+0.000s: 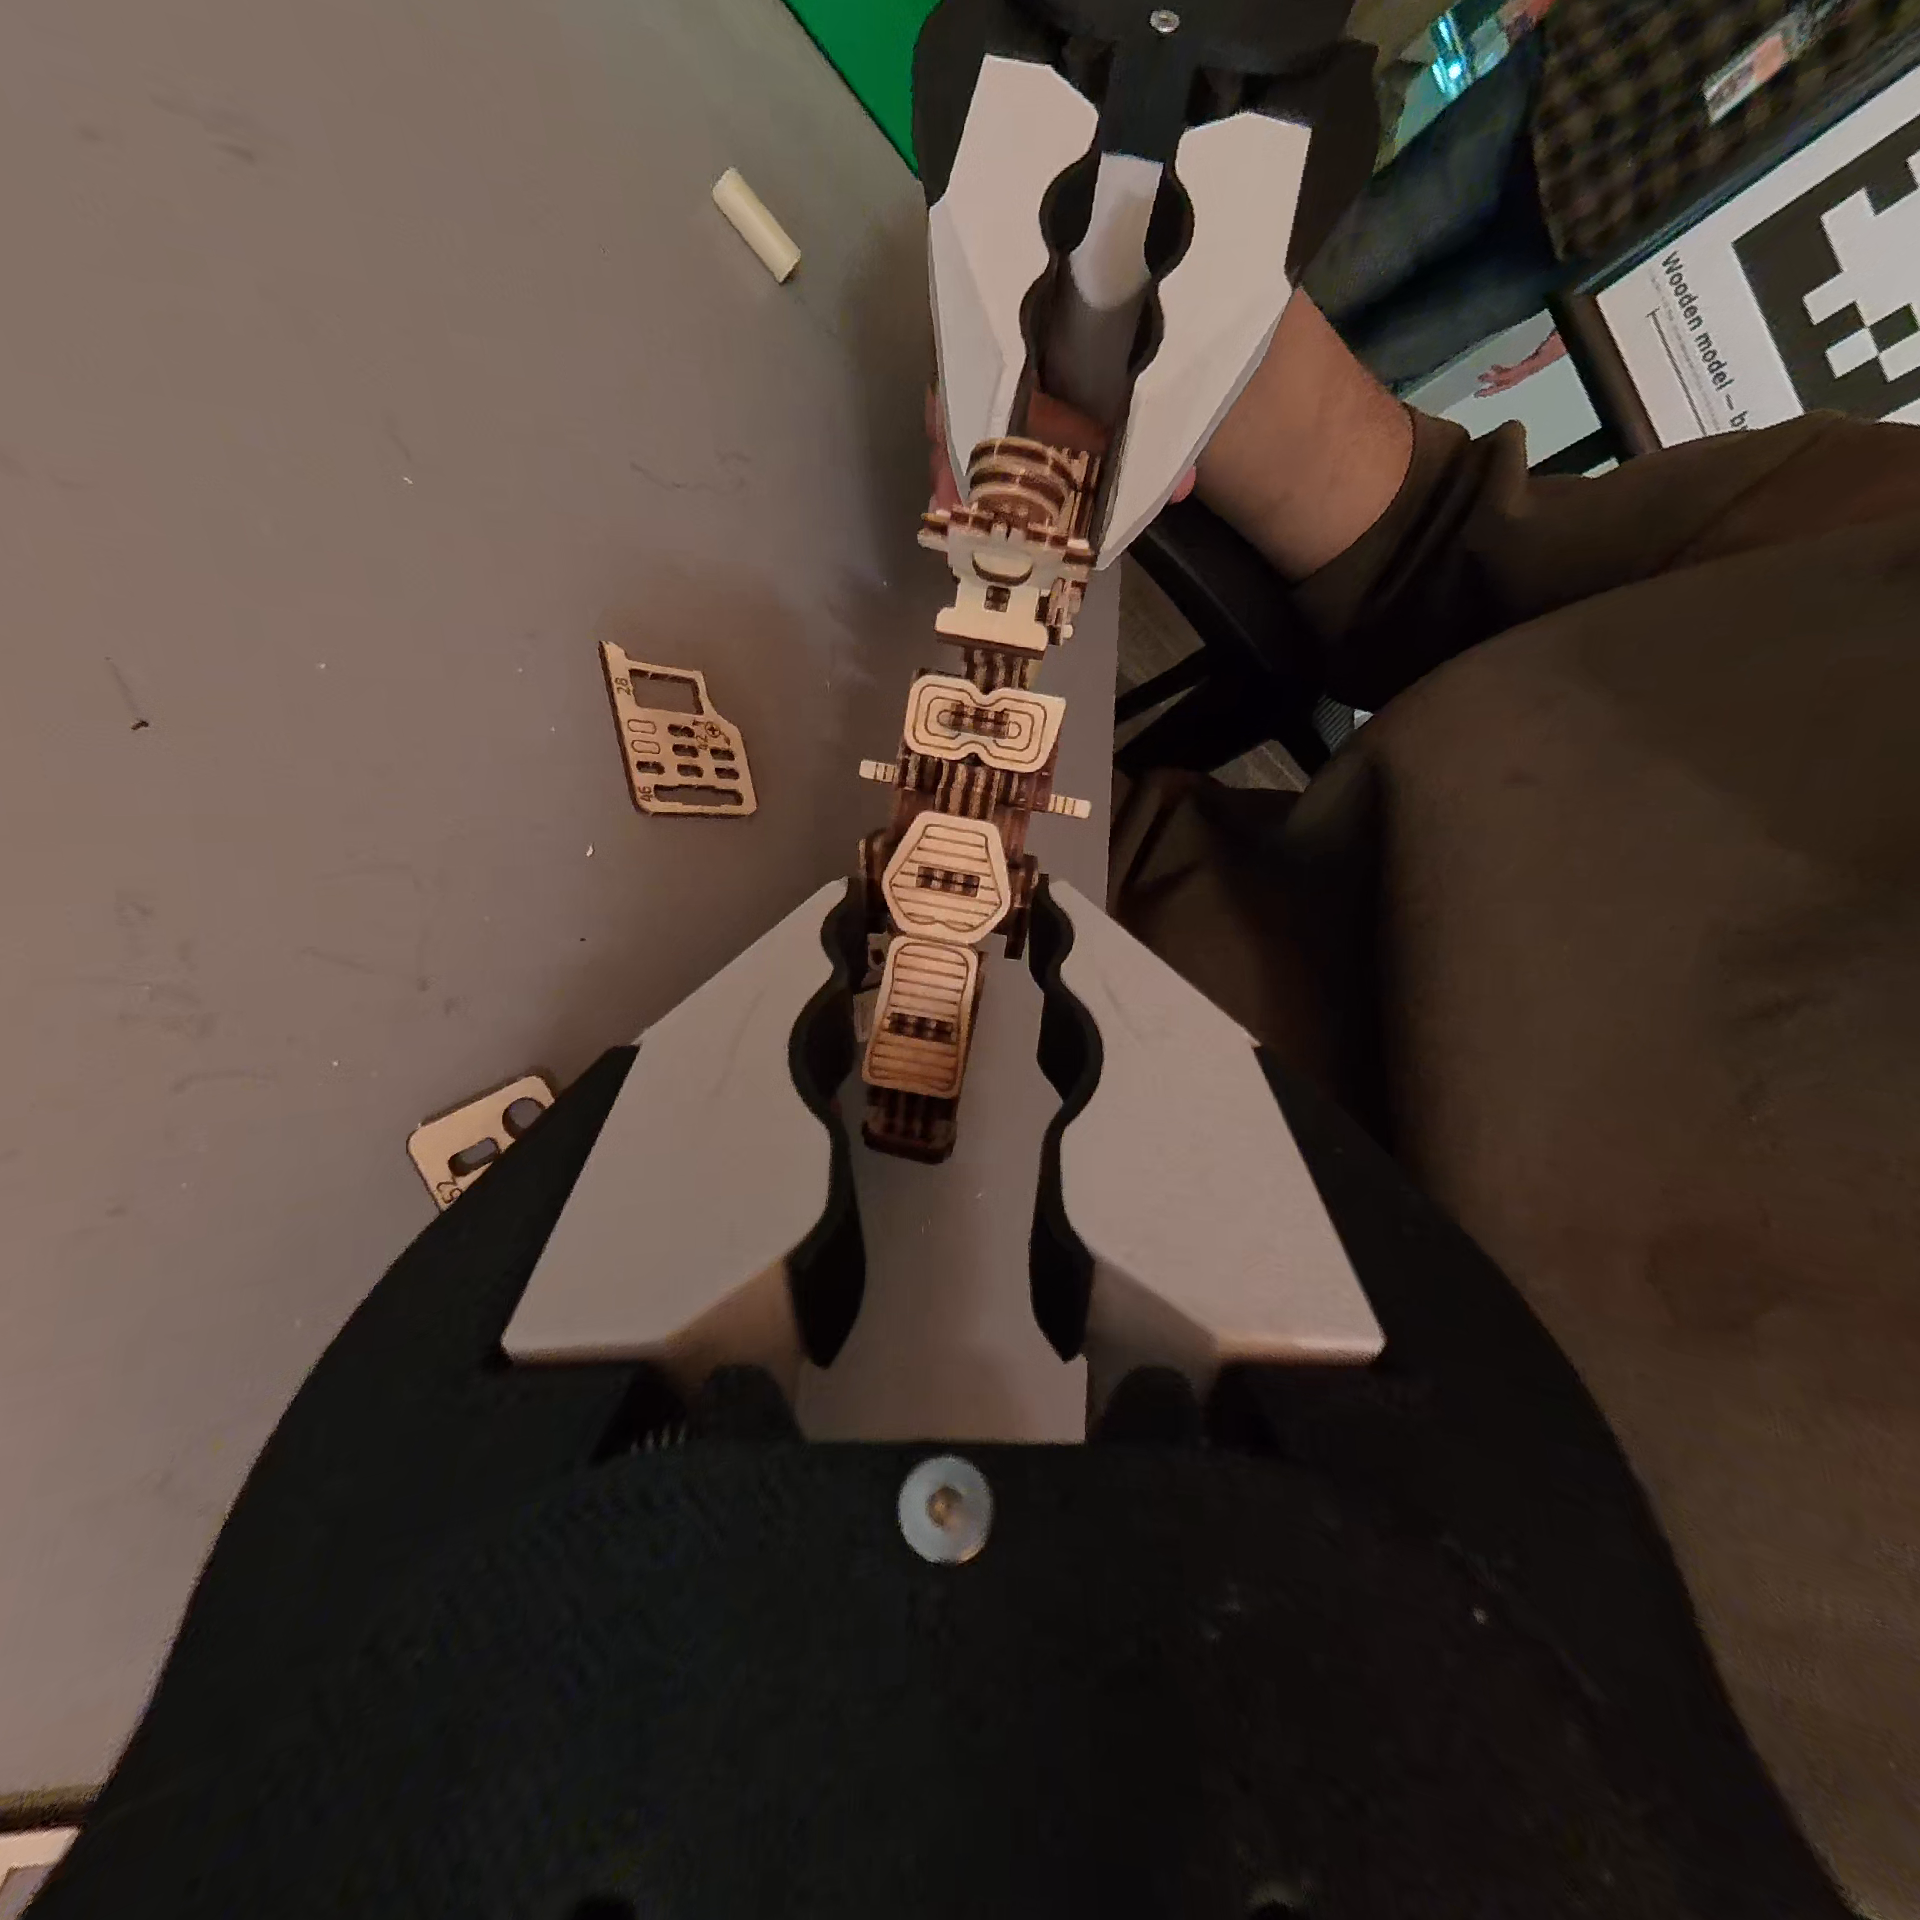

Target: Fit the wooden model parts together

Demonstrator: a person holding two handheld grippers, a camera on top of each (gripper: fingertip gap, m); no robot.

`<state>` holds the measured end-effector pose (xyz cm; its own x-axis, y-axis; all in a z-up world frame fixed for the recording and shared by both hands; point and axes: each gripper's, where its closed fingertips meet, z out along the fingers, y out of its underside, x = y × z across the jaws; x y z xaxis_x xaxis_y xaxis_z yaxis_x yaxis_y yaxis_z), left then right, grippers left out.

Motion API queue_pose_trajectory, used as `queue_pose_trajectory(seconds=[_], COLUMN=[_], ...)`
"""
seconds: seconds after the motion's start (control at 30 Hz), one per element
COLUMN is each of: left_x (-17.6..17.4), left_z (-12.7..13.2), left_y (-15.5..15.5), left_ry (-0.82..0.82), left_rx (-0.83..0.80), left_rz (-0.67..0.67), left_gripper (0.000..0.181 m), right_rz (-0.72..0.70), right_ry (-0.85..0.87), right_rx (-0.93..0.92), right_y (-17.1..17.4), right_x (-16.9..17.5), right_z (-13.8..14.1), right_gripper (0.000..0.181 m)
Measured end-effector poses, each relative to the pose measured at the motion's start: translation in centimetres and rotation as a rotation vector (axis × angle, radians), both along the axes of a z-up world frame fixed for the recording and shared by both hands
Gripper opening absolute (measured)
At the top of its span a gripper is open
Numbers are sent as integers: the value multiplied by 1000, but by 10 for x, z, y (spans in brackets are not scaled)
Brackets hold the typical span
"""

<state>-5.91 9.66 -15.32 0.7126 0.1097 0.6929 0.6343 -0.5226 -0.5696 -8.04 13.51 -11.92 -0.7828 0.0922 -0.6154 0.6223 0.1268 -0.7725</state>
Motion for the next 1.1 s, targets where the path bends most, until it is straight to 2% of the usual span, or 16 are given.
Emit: queue_pose_trajectory(seconds=[0.53,1.1], left_x=[-4,0], left_z=[3,0], left_y=[2,0], left_ry=[-37,-28], left_rx=[32,16], left_rz=[26,-2], left_gripper=[29,29], right_rz=[-24,-5], right_ry=[-31,-23], right_rx=[-30,-12], right_y=[1,0], right_x=[-5,-2], right_z=[3,-1], right_gripper=[14,14])
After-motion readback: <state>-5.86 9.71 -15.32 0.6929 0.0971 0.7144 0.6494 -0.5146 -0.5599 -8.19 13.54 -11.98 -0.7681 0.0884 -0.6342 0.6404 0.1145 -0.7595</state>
